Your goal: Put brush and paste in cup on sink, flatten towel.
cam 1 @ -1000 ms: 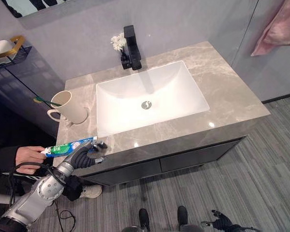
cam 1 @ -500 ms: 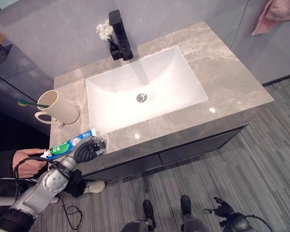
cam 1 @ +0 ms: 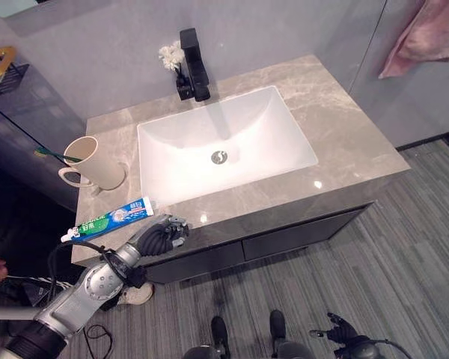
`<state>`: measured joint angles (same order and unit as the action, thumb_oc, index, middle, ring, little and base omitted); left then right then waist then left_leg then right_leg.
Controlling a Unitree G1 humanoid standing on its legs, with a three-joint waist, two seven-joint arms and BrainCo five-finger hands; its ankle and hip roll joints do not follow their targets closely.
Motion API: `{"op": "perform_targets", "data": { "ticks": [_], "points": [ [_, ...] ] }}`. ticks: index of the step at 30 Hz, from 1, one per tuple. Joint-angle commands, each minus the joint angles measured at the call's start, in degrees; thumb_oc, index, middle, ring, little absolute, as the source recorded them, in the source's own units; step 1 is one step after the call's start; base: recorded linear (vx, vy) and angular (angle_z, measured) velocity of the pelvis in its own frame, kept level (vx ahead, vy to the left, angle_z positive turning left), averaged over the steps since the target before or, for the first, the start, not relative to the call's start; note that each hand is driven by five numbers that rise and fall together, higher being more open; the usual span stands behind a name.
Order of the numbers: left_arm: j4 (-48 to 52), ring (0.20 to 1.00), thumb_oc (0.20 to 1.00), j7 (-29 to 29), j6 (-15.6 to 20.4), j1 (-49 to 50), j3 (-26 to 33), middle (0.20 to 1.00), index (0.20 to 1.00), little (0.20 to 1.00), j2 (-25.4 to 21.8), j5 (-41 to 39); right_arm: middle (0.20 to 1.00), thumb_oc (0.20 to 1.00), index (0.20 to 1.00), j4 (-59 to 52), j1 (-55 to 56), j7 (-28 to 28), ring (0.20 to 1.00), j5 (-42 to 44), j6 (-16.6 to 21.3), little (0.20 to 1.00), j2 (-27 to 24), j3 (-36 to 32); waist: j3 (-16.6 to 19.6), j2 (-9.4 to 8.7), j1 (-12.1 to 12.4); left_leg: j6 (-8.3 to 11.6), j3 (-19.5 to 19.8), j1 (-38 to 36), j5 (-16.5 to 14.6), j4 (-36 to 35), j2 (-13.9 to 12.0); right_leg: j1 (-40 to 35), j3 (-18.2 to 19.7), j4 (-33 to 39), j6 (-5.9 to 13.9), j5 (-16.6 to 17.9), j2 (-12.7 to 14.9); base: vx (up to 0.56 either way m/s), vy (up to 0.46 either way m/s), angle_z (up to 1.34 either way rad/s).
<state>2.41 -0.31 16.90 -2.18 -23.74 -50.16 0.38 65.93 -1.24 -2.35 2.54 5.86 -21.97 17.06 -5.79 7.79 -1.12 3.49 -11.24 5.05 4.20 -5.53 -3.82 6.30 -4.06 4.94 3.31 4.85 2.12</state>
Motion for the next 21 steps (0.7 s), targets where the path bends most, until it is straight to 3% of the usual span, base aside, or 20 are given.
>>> {"op": "perform_targets", "data": {
  "ticks": [1, 2, 3, 4, 5, 6, 16, 21],
  "points": [
    [1.6, 0.200, 0.200, 0.1, 0.9, -0.5, -0.2, 0.200, 0.200, 0.200, 0.9, -1.9, 1.000, 1.000, 1.000, 0.9, 0.1, -0.3, 1.000, 0.3, -0.3, 1.000, 1.1, 2.2, 3.5, -2.32, -1.3, 3.63, 3.3, 1.4, 0.5, 0.5, -2.1, -1.2, 1.9, 0.1, 7.49, 0.7, 7.3, 0.00, -0.017, 0.06],
    [1.9, 0.200, 0.200, 0.2, 0.9, -0.5, 0.0, 0.200, 0.200, 0.200, 0.8, -1.9, 1.000, 1.000, 1.000, 1.2, 0.2, -0.3, 1.000, 0.2, -0.4, 1.000, 1.3, 2.3, 3.7, -2.49, -1.2, 3.66, 3.5, 1.3, 0.5, 0.5, -2.1, -1.4, 1.8, 0.1, 7.49, 0.6, 7.3, 0.00, -0.018, 0.12],
    [2.5, 0.404, 0.404, 0.5, 0.9, -0.4, 0.7, 0.404, 0.404, 0.404, 0.7, -2.1, 1.000, 1.000, 1.000, 1.4, 0.1, -0.3, 1.000, 0.1, -0.4, 1.000, 1.4, 2.4, 4.0, -2.69, -0.9, 3.71, 3.6, 1.2, 0.6, 0.5, -2.2, -1.6, 1.6, 0.1, 7.44, 0.6, 7.3, 0.00, -0.023, 0.18],
    [2.7, 0.711, 0.711, 0.9, 0.8, -0.3, 1.5, 0.711, 0.711, 0.711, 0.8, -2.1, 1.000, 1.000, 1.000, 1.7, 0.0, -0.4, 1.000, 0.1, -0.6, 1.000, 1.6, 2.4, 4.2, -2.90, -0.7, 3.79, 3.8, 1.2, 0.7, 0.5, -2.2, -1.8, 1.4, 0.1, 7.39, 0.6, 7.2, 0.00, -0.017, 0.16],
    [2.9, 0.711, 0.711, 0.9, 0.7, -0.2, 1.6, 0.711, 0.711, 0.711, 0.8, -2.1, 1.000, 1.000, 1.000, 1.7, 0.0, -0.4, 1.000, 0.1, -0.6, 1.000, 1.6, 2.4, 4.2, -2.90, -0.8, 3.80, 3.9, 1.2, 0.7, 0.5, -2.2, -1.8, 1.3, 0.1, 7.38, 0.6, 7.2, -0.01, -0.031, 0.12],
    [4.0, 1.000, 1.000, 1.9, 0.9, -0.1, 3.3, 1.000, 1.000, 1.000, 0.8, -1.8, 1.000, 1.000, 1.000, 1.2, -0.2, -0.8, 1.000, 0.1, -0.3, 1.000, 1.7, 2.6, 4.4, -3.32, -0.5, 3.89, 4.3, 1.2, 0.9, 0.5, -2.3, -2.2, 0.9, 0.1, 7.27, 0.5, 7.1, -0.02, -0.017, 0.04],
    [9.3, 1.000, 1.000, 6.4, 1.9, 0.4, 11.4, 1.000, 1.000, 1.000, -0.1, 0.2, 1.000, 1.000, 1.000, -0.1, -1.2, -0.2, 1.000, -0.4, 0.0, 1.000, 3.1, 4.4, 5.4, -5.07, 1.1, 4.59, 6.2, 1.2, 1.6, 0.5, -2.5, -4.0, -1.2, 0.1, 6.86, 0.0, 6.9, -0.01, -0.018, 0.14],
    [11.5, 1.000, 1.000, 7.5, 2.4, 2.7, 17.6, 1.000, 1.000, 1.000, -1.9, -1.0, 1.000, 1.000, 1.000, 0.4, -2.7, 0.4, 1.000, -1.7, -0.3, 1.000, 3.8, 6.0, 5.6, -5.87, 3.3, 4.99, 8.1, 1.2, 2.1, 0.5, -2.5, -5.9, -3.3, 0.1, 6.27, -0.5, 6.6, 0.00, -0.023, 0.13]
  ]
}}
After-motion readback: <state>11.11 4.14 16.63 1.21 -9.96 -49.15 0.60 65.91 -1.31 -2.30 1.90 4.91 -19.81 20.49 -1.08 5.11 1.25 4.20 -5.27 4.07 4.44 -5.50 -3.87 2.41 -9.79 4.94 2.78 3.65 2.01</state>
